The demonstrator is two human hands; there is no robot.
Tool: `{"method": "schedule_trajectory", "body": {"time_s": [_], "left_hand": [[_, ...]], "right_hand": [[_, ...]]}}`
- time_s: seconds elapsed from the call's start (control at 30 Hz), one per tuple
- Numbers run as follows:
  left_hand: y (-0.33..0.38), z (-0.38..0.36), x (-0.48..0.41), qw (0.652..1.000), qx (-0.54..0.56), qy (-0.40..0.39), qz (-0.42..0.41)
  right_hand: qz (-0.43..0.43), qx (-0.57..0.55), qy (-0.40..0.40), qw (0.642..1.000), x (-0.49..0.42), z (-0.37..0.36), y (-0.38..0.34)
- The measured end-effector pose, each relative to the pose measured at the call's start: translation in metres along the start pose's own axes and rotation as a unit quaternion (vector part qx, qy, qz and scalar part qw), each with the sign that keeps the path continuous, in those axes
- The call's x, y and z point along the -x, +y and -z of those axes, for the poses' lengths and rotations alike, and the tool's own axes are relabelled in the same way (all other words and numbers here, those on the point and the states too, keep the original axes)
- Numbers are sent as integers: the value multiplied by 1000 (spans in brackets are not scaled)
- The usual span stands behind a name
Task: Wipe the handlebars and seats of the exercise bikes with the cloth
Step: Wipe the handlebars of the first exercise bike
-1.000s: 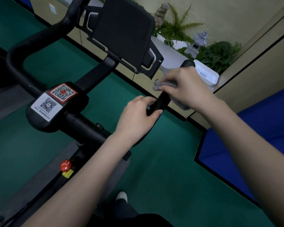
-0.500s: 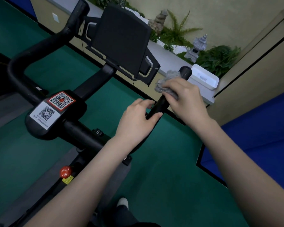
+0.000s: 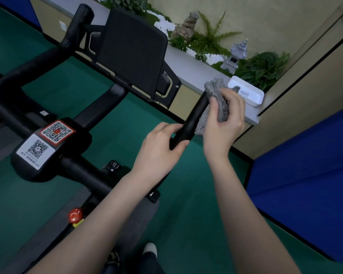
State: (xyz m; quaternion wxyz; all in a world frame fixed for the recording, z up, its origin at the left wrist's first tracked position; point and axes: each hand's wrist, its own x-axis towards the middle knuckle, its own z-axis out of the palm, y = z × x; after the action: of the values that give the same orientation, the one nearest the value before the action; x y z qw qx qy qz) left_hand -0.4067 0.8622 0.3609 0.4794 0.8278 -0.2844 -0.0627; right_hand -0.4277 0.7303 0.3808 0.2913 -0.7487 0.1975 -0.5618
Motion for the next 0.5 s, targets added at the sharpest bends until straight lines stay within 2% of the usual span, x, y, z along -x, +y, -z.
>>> {"method": "schedule_trajectory", "body": {"time_s": [0.2, 0.27, 0.33, 0.5], "left_hand": [[-1, -1, 0, 1000, 14, 6, -4], [-1, -1, 0, 1000, 13, 7, -5], [0, -1, 0, 1000, 11, 7, -9], [-1, 0, -1, 1000, 12, 7, -12]], "right_hand": [[-45, -21, 35, 998, 17, 0, 1], [-134, -56, 52, 988, 13, -2, 1], [-238, -120, 55, 962, 8, -4, 2], [-346, -214, -17, 913, 29, 5, 11]]}}
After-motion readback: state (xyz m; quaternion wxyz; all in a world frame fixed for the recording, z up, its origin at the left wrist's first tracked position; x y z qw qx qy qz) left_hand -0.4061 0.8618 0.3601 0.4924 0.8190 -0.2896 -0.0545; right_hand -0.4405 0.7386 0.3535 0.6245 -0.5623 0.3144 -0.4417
